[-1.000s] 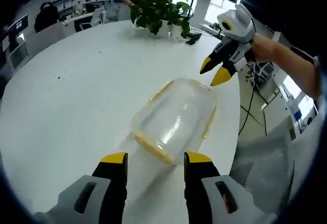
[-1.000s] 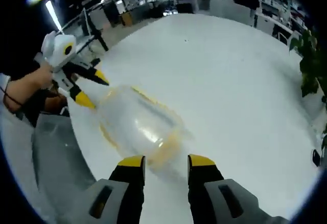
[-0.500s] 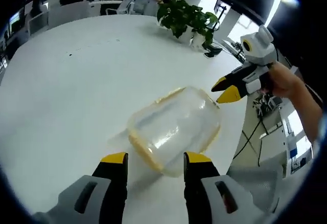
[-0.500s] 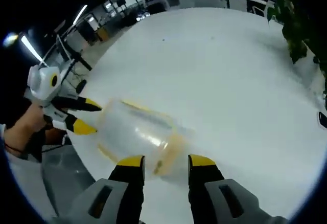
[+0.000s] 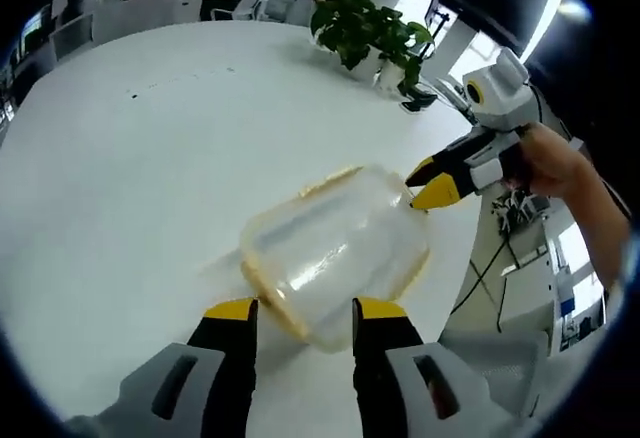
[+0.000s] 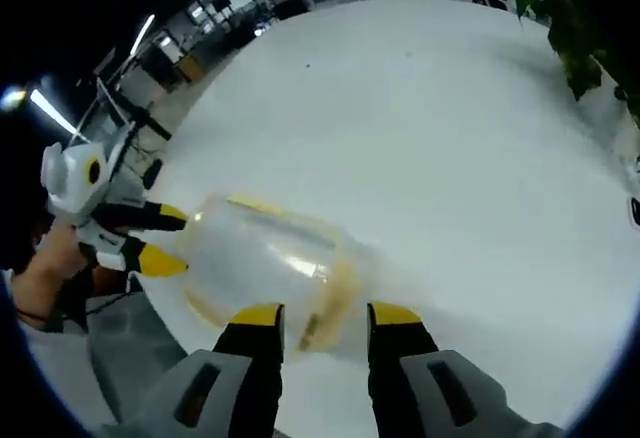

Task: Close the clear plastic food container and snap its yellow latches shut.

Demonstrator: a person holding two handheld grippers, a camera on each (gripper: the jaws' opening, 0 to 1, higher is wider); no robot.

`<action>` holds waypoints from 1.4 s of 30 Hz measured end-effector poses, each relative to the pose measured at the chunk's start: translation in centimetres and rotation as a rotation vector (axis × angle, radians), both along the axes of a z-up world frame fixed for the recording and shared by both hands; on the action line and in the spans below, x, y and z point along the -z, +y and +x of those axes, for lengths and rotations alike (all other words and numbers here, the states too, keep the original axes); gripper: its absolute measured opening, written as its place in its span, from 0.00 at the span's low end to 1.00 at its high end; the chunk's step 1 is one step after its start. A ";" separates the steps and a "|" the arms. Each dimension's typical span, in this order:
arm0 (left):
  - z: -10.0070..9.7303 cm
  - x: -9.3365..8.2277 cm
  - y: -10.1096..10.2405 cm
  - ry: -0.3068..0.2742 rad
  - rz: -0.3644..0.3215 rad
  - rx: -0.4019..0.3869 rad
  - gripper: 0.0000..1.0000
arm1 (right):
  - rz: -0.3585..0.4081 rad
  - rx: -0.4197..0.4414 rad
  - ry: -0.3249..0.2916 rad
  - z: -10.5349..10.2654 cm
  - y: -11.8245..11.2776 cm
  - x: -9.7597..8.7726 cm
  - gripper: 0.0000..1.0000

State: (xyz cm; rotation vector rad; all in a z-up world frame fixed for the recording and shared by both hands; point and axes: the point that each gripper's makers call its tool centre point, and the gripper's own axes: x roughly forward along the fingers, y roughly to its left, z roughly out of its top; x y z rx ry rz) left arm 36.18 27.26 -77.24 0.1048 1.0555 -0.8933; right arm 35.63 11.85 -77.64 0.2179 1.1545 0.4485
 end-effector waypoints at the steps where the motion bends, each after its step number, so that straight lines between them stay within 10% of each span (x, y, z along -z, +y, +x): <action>1: 0.0 0.0 -0.1 -0.002 -0.001 0.002 0.35 | 0.001 -0.008 0.009 -0.1 0.0 0.1 0.30; 16: 0.2 1.1 -0.7 0.051 0.021 -0.053 0.27 | 0.059 0.057 -0.037 1.3 1.3 0.1 0.24; 17: -0.1 1.1 -1.2 0.058 0.002 -0.036 0.27 | 0.088 0.048 0.027 0.1 1.2 -0.1 0.24; 42: 0.1 0.4 -0.2 0.054 -0.052 -0.044 0.30 | 0.016 -0.013 0.017 -0.7 1.4 0.2 0.29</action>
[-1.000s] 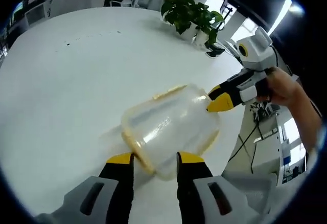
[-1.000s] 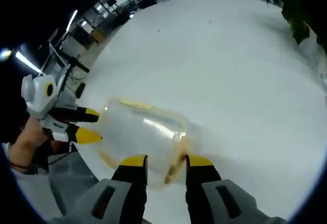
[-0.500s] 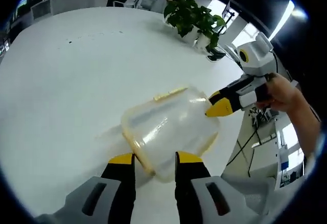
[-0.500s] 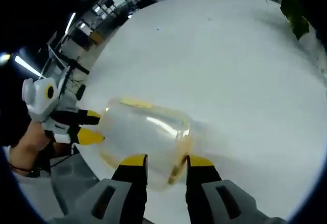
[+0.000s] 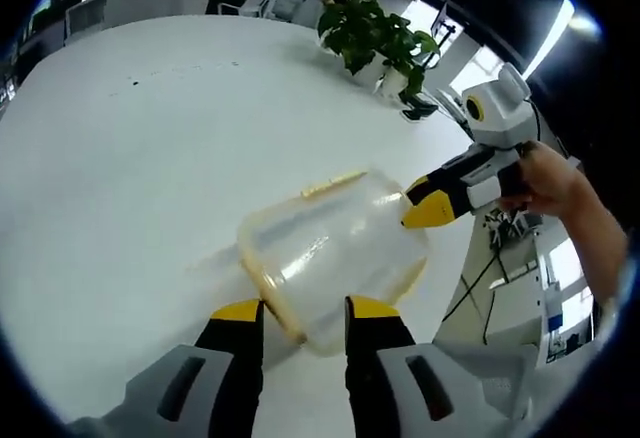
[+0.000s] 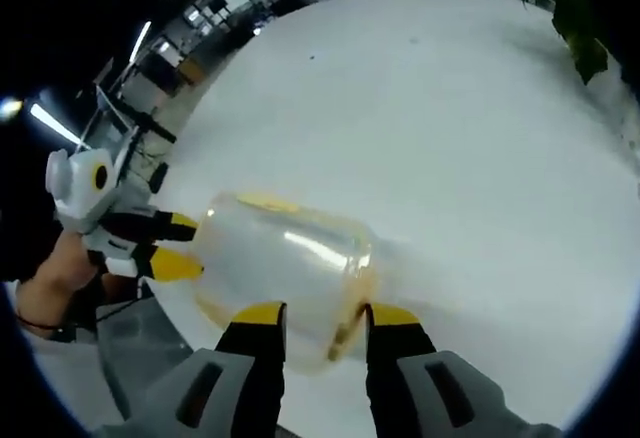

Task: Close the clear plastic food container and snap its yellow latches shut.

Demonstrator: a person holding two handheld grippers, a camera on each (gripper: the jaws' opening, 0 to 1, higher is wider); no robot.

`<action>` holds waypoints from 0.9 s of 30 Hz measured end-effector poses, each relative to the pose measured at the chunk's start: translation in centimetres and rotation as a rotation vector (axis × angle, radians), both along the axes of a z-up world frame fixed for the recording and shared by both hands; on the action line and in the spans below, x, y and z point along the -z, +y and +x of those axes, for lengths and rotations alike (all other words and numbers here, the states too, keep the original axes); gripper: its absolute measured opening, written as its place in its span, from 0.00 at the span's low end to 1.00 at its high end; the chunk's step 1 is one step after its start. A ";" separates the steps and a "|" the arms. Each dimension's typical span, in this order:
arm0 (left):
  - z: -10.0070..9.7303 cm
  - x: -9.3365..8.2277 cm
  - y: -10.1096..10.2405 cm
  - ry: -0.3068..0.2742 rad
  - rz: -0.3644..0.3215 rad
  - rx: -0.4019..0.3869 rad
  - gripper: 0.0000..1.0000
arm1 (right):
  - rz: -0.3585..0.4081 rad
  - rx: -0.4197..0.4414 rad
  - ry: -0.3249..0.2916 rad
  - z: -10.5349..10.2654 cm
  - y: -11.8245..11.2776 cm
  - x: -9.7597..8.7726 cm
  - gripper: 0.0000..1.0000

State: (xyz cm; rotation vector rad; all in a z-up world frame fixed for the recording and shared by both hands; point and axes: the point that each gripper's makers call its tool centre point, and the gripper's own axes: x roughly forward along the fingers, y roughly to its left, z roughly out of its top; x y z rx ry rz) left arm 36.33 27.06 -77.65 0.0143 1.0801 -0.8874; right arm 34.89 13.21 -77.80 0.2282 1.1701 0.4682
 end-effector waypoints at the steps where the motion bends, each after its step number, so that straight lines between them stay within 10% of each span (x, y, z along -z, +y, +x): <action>1: 0.1 0.0 0.0 0.002 -0.003 -0.001 0.30 | -0.002 -0.002 0.000 -0.2 0.0 0.0 0.29; 11: 0.1 -0.2 0.4 -0.002 -0.022 0.029 0.32 | -0.071 -0.116 -0.023 -0.1 0.5 -0.1 0.36; 27: 0.3 -1.7 0.2 -0.174 0.023 0.223 0.38 | -0.195 -0.311 -0.055 0.1 0.6 -1.0 0.40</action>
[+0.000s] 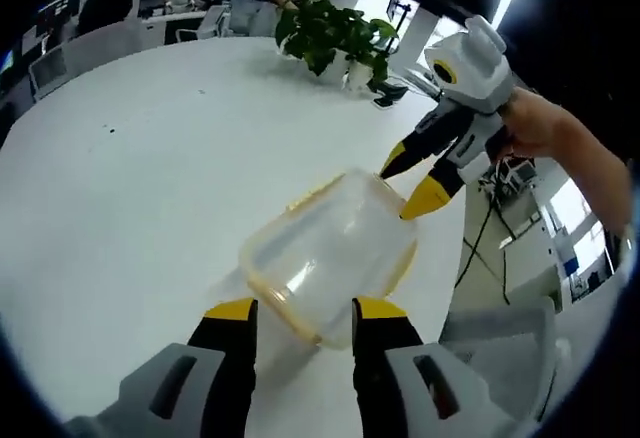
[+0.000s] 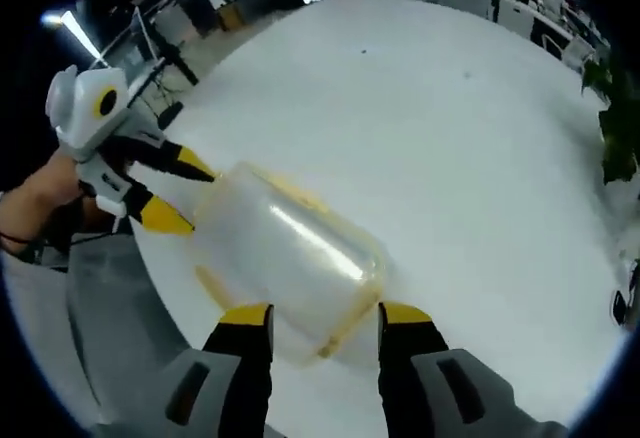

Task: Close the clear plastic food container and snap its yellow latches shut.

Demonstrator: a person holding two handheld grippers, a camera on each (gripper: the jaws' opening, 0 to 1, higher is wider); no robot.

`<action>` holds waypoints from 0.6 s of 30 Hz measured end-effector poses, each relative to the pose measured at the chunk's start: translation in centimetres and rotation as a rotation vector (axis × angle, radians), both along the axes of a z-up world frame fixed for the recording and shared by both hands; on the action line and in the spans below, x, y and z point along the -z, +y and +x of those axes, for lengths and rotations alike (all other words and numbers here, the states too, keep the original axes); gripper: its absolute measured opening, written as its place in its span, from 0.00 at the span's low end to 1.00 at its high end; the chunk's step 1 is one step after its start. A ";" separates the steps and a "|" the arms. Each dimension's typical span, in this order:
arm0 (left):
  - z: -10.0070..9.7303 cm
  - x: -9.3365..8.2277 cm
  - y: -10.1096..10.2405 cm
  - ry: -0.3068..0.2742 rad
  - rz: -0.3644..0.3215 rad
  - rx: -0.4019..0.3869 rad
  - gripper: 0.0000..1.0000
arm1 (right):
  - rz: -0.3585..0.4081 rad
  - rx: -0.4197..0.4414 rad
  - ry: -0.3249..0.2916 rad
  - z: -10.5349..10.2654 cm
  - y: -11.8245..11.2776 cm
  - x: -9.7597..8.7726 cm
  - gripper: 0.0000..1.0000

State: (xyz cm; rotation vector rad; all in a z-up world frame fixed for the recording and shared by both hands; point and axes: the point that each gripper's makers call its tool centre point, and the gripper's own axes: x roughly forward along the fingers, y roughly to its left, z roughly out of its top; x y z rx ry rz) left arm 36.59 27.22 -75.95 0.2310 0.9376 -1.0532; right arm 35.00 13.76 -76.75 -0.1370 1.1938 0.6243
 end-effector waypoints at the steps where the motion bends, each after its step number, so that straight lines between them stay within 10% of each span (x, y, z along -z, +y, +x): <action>1: 0.1 -0.1 -0.1 -0.019 0.001 0.016 0.38 | -0.004 -0.008 -0.002 0.0 0.1 0.0 0.40; 18: 0.8 -1.3 -0.6 -0.163 0.009 0.174 0.41 | -0.159 -0.212 -0.072 0.8 -0.3 -0.9 0.39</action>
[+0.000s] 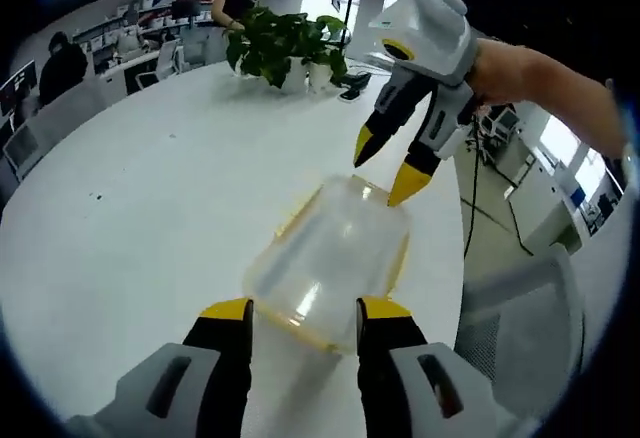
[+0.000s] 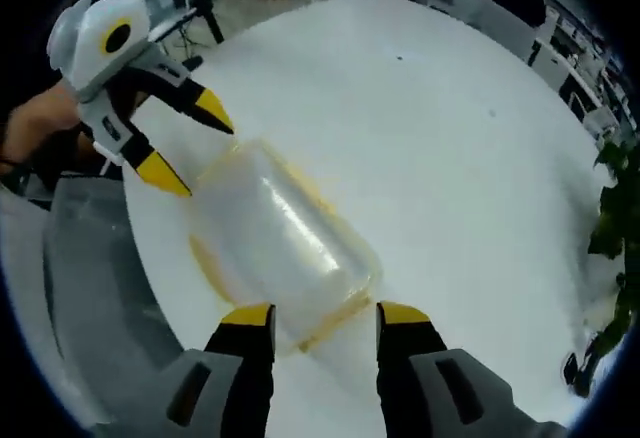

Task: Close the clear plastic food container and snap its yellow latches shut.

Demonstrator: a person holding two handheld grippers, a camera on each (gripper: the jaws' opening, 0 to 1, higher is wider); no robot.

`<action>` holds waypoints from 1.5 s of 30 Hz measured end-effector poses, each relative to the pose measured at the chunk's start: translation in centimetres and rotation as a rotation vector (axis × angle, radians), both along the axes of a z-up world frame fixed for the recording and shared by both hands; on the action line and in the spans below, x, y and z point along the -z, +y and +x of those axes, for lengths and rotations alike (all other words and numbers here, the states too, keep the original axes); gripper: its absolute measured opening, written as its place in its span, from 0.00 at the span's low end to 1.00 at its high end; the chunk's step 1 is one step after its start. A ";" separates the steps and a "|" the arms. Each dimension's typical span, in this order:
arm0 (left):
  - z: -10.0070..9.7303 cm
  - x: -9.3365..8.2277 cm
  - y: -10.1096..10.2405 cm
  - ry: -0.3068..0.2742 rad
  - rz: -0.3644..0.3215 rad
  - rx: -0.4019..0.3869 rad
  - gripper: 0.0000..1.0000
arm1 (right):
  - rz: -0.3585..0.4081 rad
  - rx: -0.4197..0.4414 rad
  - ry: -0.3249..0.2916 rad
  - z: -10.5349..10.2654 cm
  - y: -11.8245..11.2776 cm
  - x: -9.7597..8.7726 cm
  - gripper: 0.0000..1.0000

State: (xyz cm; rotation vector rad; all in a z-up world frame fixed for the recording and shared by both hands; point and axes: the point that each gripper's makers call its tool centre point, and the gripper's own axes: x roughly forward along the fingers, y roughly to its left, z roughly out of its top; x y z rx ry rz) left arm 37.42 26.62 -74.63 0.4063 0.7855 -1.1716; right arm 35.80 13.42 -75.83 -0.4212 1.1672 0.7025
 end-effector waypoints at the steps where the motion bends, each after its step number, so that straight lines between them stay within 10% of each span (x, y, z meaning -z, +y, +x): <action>1: 0.0 -0.1 0.0 -0.012 0.005 0.016 0.40 | -0.003 -0.016 -0.004 0.1 0.1 0.0 0.39; 10: -0.1 -1.0 -0.7 -0.182 0.069 0.238 0.40 | -0.021 -0.141 -0.038 0.3 1.2 -0.6 0.34; 45: -1.7 -0.6 -6.7 -0.176 0.035 0.428 0.31 | 0.033 -0.408 -0.058 0.9 6.4 0.2 0.30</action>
